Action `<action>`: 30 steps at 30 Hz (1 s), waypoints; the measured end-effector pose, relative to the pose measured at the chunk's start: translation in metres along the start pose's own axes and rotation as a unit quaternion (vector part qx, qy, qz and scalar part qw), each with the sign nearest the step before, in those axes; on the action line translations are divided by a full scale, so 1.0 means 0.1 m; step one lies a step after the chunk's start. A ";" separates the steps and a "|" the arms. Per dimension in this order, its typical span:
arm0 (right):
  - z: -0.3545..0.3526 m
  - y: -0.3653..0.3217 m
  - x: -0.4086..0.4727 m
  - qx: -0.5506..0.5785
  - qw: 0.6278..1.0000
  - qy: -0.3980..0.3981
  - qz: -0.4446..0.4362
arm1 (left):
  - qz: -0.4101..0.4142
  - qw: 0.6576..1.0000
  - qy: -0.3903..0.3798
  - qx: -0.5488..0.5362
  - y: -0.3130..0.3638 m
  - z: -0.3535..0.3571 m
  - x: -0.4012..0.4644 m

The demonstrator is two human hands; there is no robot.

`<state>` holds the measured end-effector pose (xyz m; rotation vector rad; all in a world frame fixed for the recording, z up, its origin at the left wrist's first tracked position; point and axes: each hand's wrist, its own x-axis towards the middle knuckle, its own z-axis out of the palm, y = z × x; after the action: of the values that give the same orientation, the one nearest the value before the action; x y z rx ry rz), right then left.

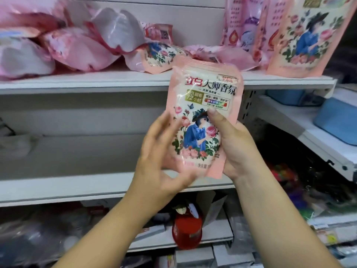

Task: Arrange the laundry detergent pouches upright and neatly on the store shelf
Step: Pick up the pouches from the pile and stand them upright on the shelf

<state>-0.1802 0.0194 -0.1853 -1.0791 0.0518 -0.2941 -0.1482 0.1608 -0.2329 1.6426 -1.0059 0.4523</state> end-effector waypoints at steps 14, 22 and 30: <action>0.23 -0.99 0.39 -0.312 0.903 0.022 -0.295 | -0.158 0.941 0.157 -0.257 0.40 -0.35 1.17; 0.01 -1.15 1.36 -0.761 0.646 -0.035 -0.045 | -0.145 0.953 0.238 -0.117 0.02 -0.51 1.77; 0.10 -1.06 0.90 -0.795 0.605 -0.036 -0.037 | -0.145 0.965 0.193 -0.099 0.03 -0.48 1.74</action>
<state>-0.1140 -0.0417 -0.0784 -2.9208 0.2238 -0.2301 -0.0424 0.1392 -0.0882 1.4208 -0.4939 0.4368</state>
